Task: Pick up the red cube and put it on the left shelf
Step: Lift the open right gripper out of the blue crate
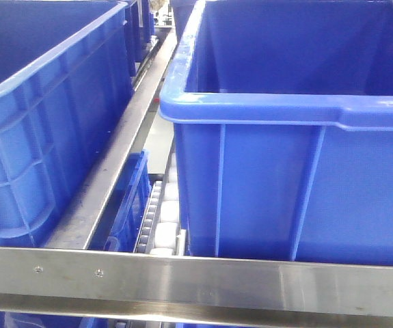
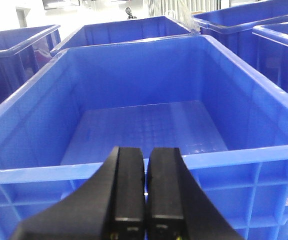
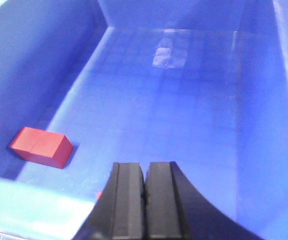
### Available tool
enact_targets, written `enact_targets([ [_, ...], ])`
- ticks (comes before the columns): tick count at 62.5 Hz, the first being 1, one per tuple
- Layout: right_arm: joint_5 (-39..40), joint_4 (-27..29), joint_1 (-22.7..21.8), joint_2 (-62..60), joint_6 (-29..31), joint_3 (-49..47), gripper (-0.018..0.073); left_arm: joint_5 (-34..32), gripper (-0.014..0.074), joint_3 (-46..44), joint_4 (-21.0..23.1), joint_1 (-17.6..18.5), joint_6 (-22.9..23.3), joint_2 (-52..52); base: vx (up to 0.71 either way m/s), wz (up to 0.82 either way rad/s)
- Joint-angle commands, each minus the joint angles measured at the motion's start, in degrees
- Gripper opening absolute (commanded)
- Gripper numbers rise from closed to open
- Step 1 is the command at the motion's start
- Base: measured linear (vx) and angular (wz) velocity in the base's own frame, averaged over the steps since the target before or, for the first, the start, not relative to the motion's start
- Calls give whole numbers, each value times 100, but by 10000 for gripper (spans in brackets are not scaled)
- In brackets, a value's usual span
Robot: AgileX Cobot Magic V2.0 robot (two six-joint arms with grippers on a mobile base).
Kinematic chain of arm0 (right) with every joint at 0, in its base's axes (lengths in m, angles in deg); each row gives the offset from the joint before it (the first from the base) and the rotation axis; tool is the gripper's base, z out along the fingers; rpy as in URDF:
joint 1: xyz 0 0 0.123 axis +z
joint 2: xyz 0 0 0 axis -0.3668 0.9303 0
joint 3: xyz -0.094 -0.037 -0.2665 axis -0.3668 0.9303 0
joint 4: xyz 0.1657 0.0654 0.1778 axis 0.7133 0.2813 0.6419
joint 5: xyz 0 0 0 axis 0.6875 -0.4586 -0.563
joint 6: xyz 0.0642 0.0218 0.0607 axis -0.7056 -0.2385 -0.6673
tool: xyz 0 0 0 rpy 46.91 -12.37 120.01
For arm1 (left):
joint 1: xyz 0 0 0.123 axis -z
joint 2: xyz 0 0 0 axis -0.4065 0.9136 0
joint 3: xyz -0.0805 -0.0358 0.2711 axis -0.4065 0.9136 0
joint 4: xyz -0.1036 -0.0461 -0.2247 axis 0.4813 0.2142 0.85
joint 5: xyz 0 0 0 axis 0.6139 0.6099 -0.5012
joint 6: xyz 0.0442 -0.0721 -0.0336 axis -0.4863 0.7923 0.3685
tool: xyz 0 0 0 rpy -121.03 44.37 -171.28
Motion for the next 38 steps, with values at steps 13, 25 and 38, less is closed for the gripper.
enact_targets([
  [13, 458, -83, -30, -5, 57, -146, 53, -483, 106, 126, 37, 34, 0, 46, 0, 0],
  [25, 458, -83, -30, -5, 57, -146, 53, -483, 106, 126, 37, 34, 0, 46, 0, 0],
  [38, 455, -83, -30, -133, 57, -110, 51, -483, 106, 126, 37, 34, 0, 46, 0, 0],
])
